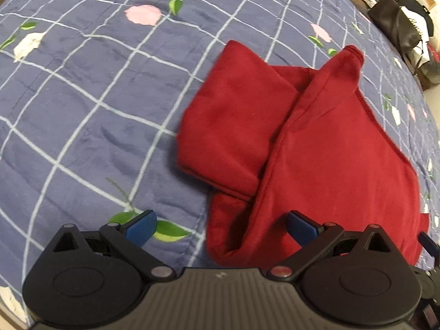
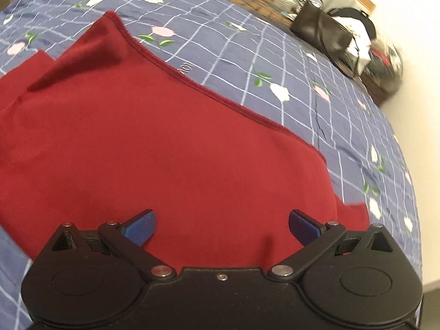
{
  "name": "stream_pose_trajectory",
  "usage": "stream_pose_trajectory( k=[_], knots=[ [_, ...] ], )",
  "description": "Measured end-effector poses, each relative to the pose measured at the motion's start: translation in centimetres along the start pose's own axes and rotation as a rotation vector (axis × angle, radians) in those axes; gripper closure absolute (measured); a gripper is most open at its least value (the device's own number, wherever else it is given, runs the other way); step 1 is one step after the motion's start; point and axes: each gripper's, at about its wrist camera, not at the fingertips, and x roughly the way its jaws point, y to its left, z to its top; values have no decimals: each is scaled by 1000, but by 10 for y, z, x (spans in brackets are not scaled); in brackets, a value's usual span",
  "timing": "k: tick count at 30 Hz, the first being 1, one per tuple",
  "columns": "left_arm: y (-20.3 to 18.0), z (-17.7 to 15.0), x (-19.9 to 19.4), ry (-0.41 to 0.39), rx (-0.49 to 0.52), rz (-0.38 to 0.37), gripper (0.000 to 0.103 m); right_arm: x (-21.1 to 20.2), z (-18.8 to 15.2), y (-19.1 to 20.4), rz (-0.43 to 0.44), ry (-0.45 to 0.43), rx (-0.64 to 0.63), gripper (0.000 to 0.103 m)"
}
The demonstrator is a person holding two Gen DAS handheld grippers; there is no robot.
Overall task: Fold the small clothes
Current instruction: 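Move the left gripper to the edge of the folded bundle and close on it, then lift the held edge with the left gripper, fold it over the bundle, release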
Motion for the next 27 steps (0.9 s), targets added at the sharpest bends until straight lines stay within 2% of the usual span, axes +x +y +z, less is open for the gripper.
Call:
stream_pose_trajectory(
  k=[3, 10, 13, 15, 16, 18, 22, 24, 27],
  knots=[
    [1, 5, 2, -17, -12, -18, 2, 7, -1, 1, 4, 19, -5, 1],
    [5, 21, 7, -48, -72, -9, 6, 5, -10, 7, -6, 37, 40, 1],
    [2, 23, 8, -42, -53, -44, 20, 4, -14, 8, -8, 45, 53, 1],
    [-1, 23, 8, -40, -31, -43, 38, 3, -16, 9, -5, 53, 60, 1],
    [-3, 22, 7, -38, -28, -47, 41, 3, -17, 9, -2, 59, 61, 1],
    [-5, 23, 7, -38, -35, -69, 54, 4, -20, 10, 11, 76, 56, 1],
    [-7, 23, 7, -38, -38, -66, 54, 2, -25, 10, 22, 78, 55, 1],
    [-5, 22, 6, -28, -47, -63, 48, 2, -26, 9, 28, 79, 59, 1],
    [-4, 24, 9, -6, -54, -57, 46, 1, -26, 9, 35, 85, 66, 1]
  ],
)
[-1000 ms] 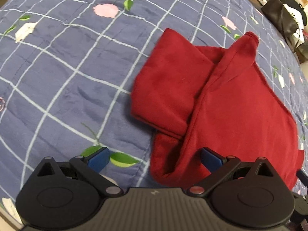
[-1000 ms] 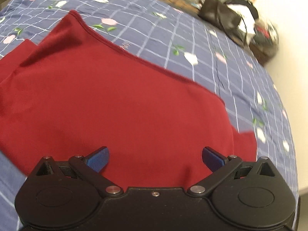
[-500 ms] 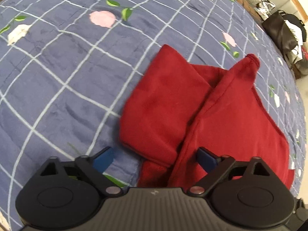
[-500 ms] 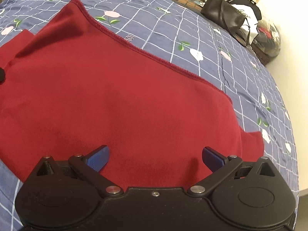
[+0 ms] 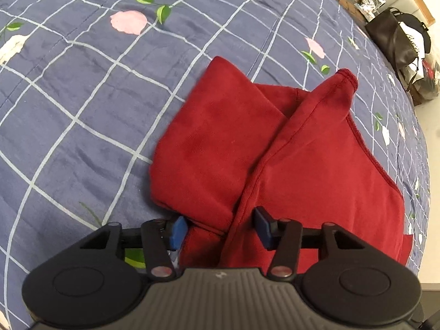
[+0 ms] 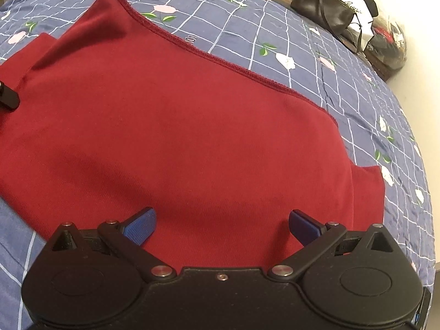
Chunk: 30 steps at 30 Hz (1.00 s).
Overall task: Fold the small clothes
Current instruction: 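Lift the held edge with the left gripper, fold it over the bundle, release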
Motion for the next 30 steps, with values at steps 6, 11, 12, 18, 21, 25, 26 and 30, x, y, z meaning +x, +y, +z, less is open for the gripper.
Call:
stream_pose_trajectory(
  k=[6, 11, 12, 18, 21, 25, 26, 30],
  knots=[
    [-8, 12, 6, 40, 0, 22, 59, -1, 1, -4, 26, 20, -9, 1],
    [-18, 14, 2, 28, 30, 14, 83, 2, 11, -9, 66, 49, -65, 1],
    [-23, 13, -1, 19, 42, 23, 85, 2, 12, -10, 67, 49, -76, 1],
    [-57, 8, -24, -47, 109, 65, 87, -6, 12, -28, 70, 52, -82, 1],
    [-83, 4, -41, -85, 170, 68, 88, -13, 5, -43, 74, 50, -87, 1],
    [-128, -6, -62, -132, 300, 64, 89, -24, -7, -70, 75, 45, -99, 1],
    [-142, -9, -66, -142, 336, 64, 89, -26, -9, -78, 71, 43, -95, 1],
    [-205, -33, -76, -171, 523, 47, 90, -30, -25, -118, 37, 45, -63, 1]
  ],
)
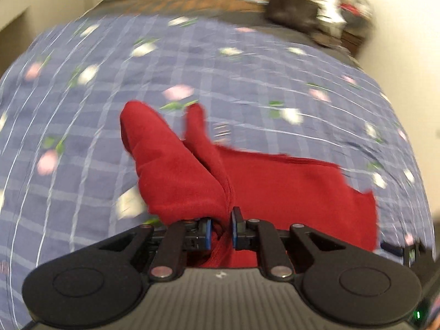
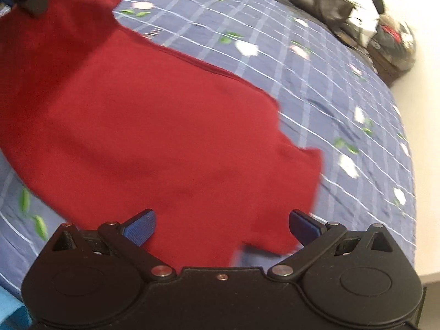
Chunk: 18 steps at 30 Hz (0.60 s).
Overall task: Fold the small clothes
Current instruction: 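Lift the held edge with the left gripper, fold it over the bundle, release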
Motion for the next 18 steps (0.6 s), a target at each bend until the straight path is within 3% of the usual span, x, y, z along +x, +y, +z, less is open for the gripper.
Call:
stream_pose_trajectory(
  k=[4, 8, 12, 18],
  knots=[
    [-72, -1, 2, -5, 186, -66, 90, 4, -25, -37, -42, 40, 18, 1],
    [-133, -19, 22, 46, 305, -137, 90, 11, -54, -70, -69, 93, 52, 1],
    [-173, -43, 53, 123, 361, -146, 90, 16, -79, -95, -79, 136, 66, 1],
    [-198, -62, 79, 174, 367, -90, 88, 25, -100, -120, -63, 158, 69, 1]
  ],
)
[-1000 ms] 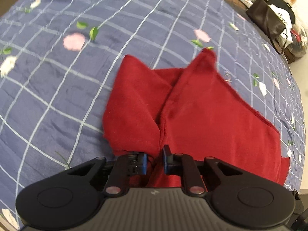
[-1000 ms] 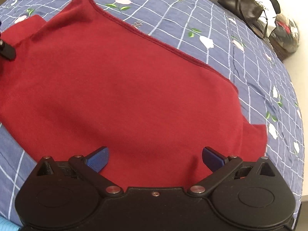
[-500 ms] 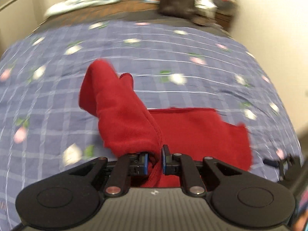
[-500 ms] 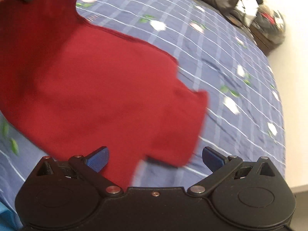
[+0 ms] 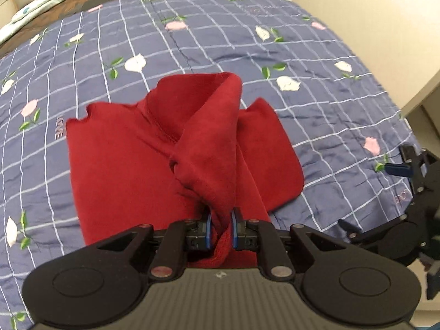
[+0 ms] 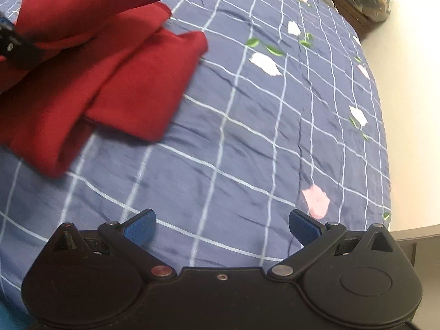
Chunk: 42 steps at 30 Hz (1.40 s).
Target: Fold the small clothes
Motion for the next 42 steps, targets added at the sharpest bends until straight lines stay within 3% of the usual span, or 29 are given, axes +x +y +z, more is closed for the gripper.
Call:
stream_pose_trajectory(
  k=[4, 9, 13, 15, 20, 27, 30, 32, 38, 42],
  knots=[
    [-1, -3, 4, 19, -43, 7, 83, 8, -1, -11, 19, 4, -1, 1],
    [4, -6, 4, 38, -130, -33, 69, 16, 4, -23, 35, 8, 25, 1],
    [9, -14, -2, 32, -202, -50, 49, 14, 13, -32, 59, -9, 92, 1],
    [13, -19, -8, 22, -236, -52, 32, 11, 19, -36, 84, -23, 135, 1],
    [27, -36, -29, -17, -321, -23, 17, -8, 32, -38, 183, -101, 233, 1],
    [75, -66, -46, -47, -565, 144, 12, -44, 43, 13, 293, -260, 9, 1],
    [95, -72, -36, 16, -635, 217, 12, -49, 49, 42, 277, -278, -105, 1],
    [106, -73, -31, 41, -645, 238, 12, -44, 54, 55, 214, -277, -146, 1],
    [108, -67, -20, 87, -620, 228, 12, -21, 80, 62, 91, -193, -66, 1],
    [99, -65, -19, 91, -584, 201, 12, -26, 71, 50, 47, -192, 18, 1]
  ],
)
